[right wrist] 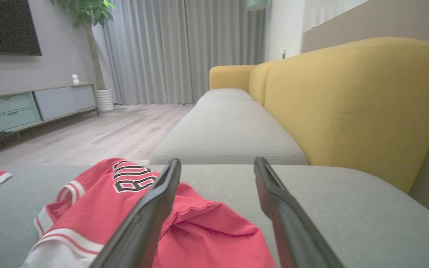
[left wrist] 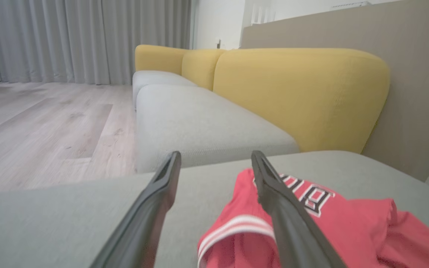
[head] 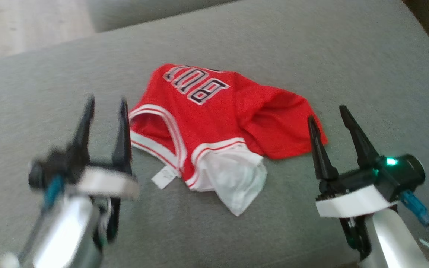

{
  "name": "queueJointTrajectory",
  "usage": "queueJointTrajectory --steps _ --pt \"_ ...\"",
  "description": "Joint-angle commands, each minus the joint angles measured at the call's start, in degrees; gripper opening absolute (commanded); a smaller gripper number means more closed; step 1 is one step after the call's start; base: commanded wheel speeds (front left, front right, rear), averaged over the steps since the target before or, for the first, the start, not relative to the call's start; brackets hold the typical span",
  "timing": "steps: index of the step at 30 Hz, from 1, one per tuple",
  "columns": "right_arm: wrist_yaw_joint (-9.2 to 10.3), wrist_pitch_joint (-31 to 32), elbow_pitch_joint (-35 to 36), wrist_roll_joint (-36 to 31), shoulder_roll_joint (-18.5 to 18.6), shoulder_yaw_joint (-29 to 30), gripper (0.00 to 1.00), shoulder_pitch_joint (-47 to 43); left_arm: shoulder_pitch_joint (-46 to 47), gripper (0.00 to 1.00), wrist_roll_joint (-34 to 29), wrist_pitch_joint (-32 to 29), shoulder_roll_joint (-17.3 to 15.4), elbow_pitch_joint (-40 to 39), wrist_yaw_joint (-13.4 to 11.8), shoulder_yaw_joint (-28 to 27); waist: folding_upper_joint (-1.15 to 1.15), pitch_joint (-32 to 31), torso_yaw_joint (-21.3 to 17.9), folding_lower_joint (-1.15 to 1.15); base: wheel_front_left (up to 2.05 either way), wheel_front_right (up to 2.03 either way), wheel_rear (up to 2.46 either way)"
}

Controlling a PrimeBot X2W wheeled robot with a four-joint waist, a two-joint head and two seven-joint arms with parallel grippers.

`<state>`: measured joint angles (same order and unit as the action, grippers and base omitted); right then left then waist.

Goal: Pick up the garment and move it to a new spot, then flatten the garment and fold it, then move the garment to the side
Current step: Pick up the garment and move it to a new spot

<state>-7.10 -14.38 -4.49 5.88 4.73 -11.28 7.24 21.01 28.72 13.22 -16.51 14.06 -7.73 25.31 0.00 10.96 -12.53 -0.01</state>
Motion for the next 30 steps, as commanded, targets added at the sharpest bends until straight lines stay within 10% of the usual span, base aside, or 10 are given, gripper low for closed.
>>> queueJointTrajectory --steps 1,10,30 --pt "-0.39 -0.6 2.1 -0.3 1.0 -0.9 1.00 -0.2 -1.7 1.00 -1.1 1.1 -0.9 -3.1 -1.0 -2.8 0.00 -2.9 4.0 0.01 0.00 0.00 0.00" --pt "-0.39 -0.6 0.5 -1.0 2.5 0.7 1.00 -3.5 -17.9 1.00 -5.5 1.8 3.7 -8.9 -3.4 -11.4 0.00 -5.0 12.7 0.01 0.00 0.00 0.00" --pt "-0.39 -0.6 -7.6 -1.8 -0.7 1.8 1.00 -9.4 -25.7 1.00 -15.6 1.8 11.1 -7.3 9.0 -21.4 0.00 -8.4 15.5 0.01 0.00 0.00 0.00"
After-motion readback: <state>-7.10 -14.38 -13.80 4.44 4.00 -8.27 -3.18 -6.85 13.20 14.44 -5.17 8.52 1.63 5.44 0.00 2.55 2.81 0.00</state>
